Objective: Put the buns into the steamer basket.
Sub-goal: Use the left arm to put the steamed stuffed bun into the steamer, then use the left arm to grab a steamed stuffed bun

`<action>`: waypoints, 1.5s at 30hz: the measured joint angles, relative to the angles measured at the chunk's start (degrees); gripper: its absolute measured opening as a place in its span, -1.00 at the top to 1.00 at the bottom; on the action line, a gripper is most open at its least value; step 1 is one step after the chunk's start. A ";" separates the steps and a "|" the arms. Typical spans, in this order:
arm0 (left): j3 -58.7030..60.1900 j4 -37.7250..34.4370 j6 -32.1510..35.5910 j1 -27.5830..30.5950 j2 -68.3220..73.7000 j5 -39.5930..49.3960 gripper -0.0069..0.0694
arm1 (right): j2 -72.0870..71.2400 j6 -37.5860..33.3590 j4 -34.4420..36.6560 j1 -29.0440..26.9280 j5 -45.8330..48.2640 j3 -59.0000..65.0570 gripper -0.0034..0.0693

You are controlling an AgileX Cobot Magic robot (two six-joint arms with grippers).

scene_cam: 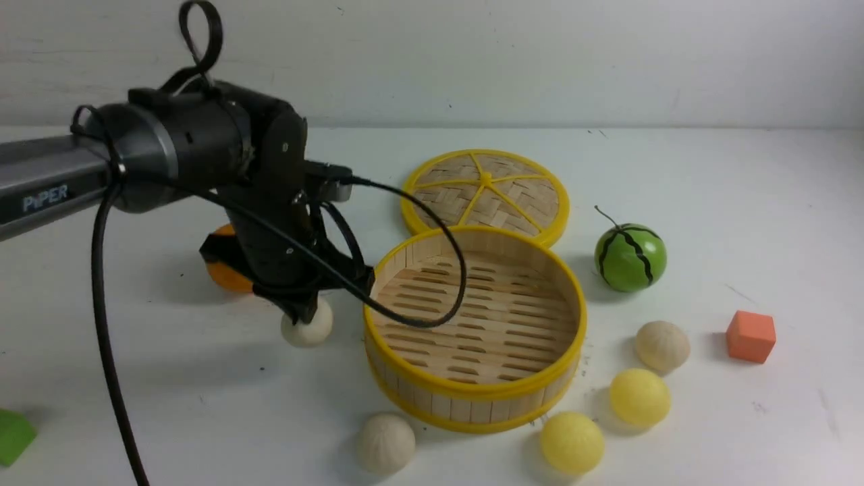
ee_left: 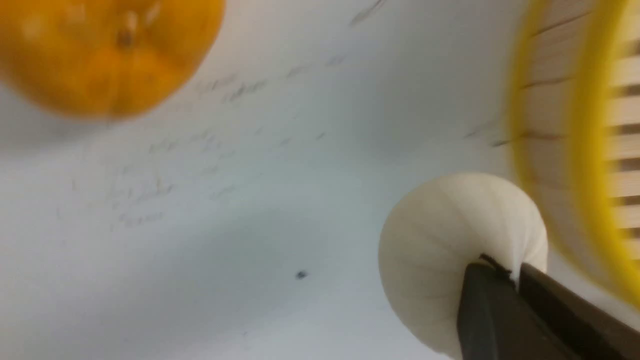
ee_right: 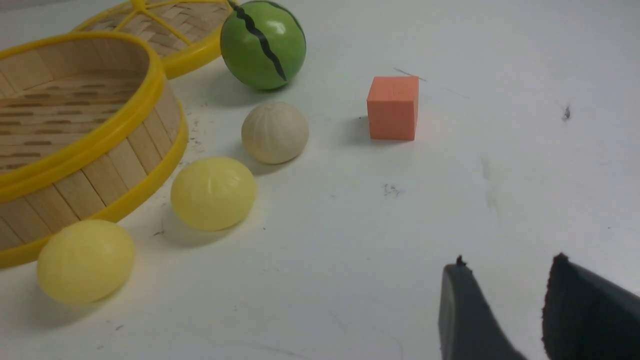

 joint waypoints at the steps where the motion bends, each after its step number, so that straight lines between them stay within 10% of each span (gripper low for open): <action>1: -1.23 -0.14 0.82 -1.20 -1.08 0.07 0.85 | 0.00 0.00 0.00 0.00 0.00 0.00 0.25; 20: -28.21 8.01 3.58 -8.69 21.80 3.01 0.83 | 0.00 0.00 0.00 0.00 0.00 0.00 0.25; 33: -29.40 6.31 -1.21 -8.36 18.40 13.18 -0.19 | 0.00 0.00 0.00 0.00 0.00 0.00 0.25; 42: -4.72 -6.23 0.30 -8.87 -6.65 15.72 0.86 | 0.00 0.00 0.05 0.00 0.00 0.00 0.25; 45: 6.40 -9.18 3.11 -8.87 -9.97 13.93 0.86 | 0.00 0.00 0.05 0.00 0.00 0.00 0.25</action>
